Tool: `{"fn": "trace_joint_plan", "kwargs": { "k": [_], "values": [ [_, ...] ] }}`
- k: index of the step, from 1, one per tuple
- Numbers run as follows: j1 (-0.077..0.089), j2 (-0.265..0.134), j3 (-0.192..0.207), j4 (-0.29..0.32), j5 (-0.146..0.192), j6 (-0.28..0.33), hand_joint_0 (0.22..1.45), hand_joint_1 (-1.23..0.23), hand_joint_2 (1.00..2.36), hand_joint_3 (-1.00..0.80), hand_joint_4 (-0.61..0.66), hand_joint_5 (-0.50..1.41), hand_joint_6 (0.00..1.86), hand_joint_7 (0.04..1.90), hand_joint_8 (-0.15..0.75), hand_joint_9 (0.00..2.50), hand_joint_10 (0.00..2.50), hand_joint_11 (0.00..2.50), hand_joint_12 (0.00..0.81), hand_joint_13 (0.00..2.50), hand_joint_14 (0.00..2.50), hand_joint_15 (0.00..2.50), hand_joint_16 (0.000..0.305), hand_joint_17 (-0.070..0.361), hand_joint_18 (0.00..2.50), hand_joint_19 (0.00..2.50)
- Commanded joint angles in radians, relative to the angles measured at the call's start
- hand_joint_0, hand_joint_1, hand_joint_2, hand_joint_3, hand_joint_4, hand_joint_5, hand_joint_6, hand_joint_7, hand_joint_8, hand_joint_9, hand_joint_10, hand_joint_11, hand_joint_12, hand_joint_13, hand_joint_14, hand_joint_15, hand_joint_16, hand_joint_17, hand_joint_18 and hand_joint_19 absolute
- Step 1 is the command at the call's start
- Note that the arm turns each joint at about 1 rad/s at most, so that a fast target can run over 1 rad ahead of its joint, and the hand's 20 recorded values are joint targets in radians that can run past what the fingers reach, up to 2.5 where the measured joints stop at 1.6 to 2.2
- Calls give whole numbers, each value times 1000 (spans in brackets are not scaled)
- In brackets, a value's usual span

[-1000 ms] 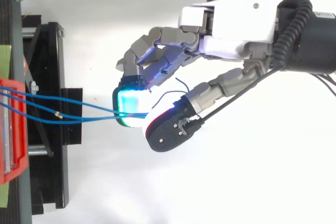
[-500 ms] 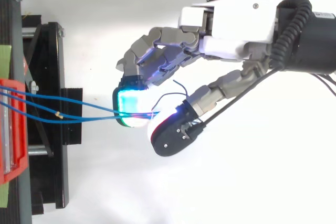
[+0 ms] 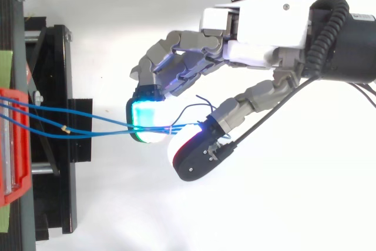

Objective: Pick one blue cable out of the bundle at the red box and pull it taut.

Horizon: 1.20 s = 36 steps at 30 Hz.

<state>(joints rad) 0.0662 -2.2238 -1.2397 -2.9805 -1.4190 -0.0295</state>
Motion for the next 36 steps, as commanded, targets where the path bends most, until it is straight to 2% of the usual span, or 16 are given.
{"fn": "trace_joint_plan", "kwargs": {
  "k": [1,5,12,17,21,27,36],
  "values": [
    [1,0,0,0,0,-1,599,-852,1000,-500,67,-213,879,928,288,672,9,633,345,336,4,112,49,109,479,257],
    [1,1,-1,0,0,0,652,-745,1003,-456,60,-199,888,963,299,733,9,644,344,359,4,118,49,109,502,282],
    [0,0,0,0,0,-1,686,-797,1017,-259,-27,-198,907,1027,307,747,12,661,344,375,4,123,49,110,516,272],
    [0,0,0,0,0,0,740,-850,1014,-319,-91,-206,911,960,291,726,10,652,343,369,4,119,49,110,510,261],
    [0,1,0,2,0,0,786,-838,1005,-427,-131,-214,901,1001,279,710,9,625,341,353,4,105,48,109,492,258],
    [1,0,0,0,0,0,822,-831,1002,-465,-158,-222,904,1066,276,673,11,616,339,315,4,101,48,108,457,268],
    [1,1,0,0,0,0,843,-815,1005,-437,-138,-231,906,1242,268,652,11,578,338,288,4,92,47,106,410,291]
  ]
}}
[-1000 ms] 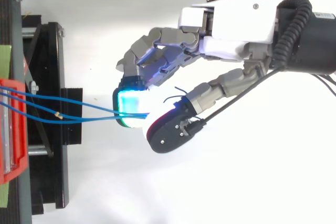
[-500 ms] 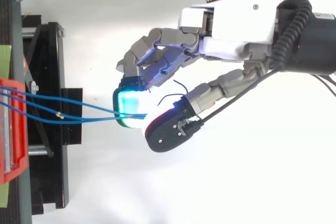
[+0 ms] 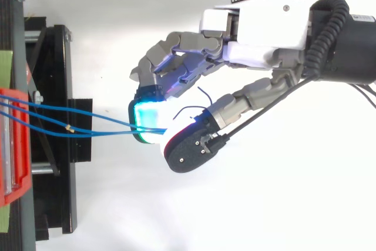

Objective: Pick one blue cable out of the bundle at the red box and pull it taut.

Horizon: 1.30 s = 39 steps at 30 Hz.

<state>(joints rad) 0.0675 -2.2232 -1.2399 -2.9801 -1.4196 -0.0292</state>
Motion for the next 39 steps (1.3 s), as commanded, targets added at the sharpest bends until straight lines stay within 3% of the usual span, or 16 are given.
{"fn": "trace_joint_plan", "kwargs": {
  "k": [1,7,14,19,28,39],
  "values": [
    [0,0,0,0,1,0,845,-813,1005,-439,-142,-231,906,1242,267,651,10,569,338,287,4,94,47,106,408,293],
    [-2,0,0,0,-1,0,885,-800,1007,-426,-143,-235,915,1203,258,640,8,548,335,270,5,93,47,105,355,322],
    [-3,0,0,3,1,0,907,-833,1006,-412,-107,-232,898,1001,220,532,8,489,323,222,3,84,45,101,309,317],
    [-3,0,4,1,1,0,858,-907,1000,-500,-123,-256,884,947,192,380,6,422,322,161,3,43,45,101,326,205],
    [-3,0,8,1,1,0,708,-999,1000,-500,-88,-273,864,899,192,299,8,392,328,125,2,16,46,103,347,130],
    [-3,0,8,3,1,-1,551,-886,1000,-500,29,-242,858,898,250,451,7,454,350,187,0,35,49,111,379,212]
  ]
}}
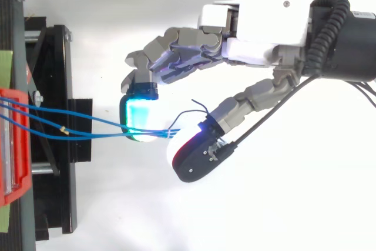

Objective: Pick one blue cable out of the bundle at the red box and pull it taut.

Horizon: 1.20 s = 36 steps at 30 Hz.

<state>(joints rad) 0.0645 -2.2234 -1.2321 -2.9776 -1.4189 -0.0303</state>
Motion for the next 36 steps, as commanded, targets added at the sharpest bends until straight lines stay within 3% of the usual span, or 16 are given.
{"fn": "trace_joint_plan", "kwargs": {
  "k": [1,5,9,15,22,28,31,36],
  "values": [
    [0,-1,0,0,0,0,557,-856,1000,-500,26,-238,861,899,256,477,10,463,351,196,2,35,49,111,387,216],
    [1,-1,0,-3,0,0,628,-772,1001,-494,30,-222,875,934,273,572,8,496,342,236,2,52,48,108,417,239],
    [0,-1,0,-3,0,0,648,-760,1015,-292,17,-209,895,976,288,655,10,536,341,287,3,79,48,109,453,258],
    [1,-1,0,-3,0,0,670,-781,1019,-169,-39,-206,907,1013,297,693,8,553,340,317,3,78,48,109,483,253],
    [1,-1,0,-4,0,0,727,-813,1019,-188,-110,-214,914,1004,294,695,10,551,340,324,3,75,48,109,491,249],
    [3,-1,0,-4,0,0,786,-847,1013,-330,-51,-223,889,950,272,638,8,525,340,297,3,72,48,107,457,249],
    [3,1,0,-4,0,0,694,-844,1001,-483,37,-218,864,829,268,610,10,516,340,284,2,71,48,108,466,236],
    [5,-1,0,-4,0,0,537,-735,1000,-500,76,-211,834,854,283,597,10,512,352,264,3,75,51,114,441,265]
  ]
}}
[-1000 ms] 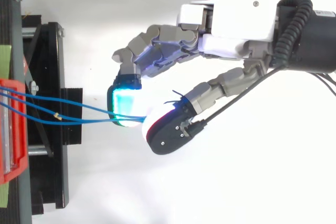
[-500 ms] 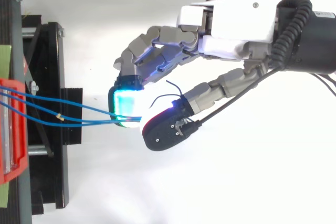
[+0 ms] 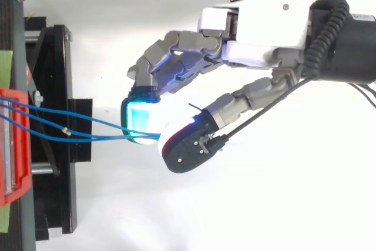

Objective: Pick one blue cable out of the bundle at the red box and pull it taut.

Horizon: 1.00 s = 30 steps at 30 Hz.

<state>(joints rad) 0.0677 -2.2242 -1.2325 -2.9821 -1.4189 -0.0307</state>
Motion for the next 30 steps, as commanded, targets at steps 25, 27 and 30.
{"fn": "trace_joint_plan", "kwargs": {
  "k": [25,27,30],
  "values": [
    [1,0,-1,0,0,0,471,-738,1000,-500,127,-205,877,873,351,638,7,545,382,284,4,90,56,127,463,271],
    [1,0,-1,0,0,0,506,-775,1000,-500,111,-203,872,901,342,641,8,547,369,283,3,83,54,121,456,277],
    [3,0,1,0,0,0,588,-818,1000,-500,82,-199,872,943,327,659,11,557,353,284,2,69,50,113,459,271]
  ]
}}
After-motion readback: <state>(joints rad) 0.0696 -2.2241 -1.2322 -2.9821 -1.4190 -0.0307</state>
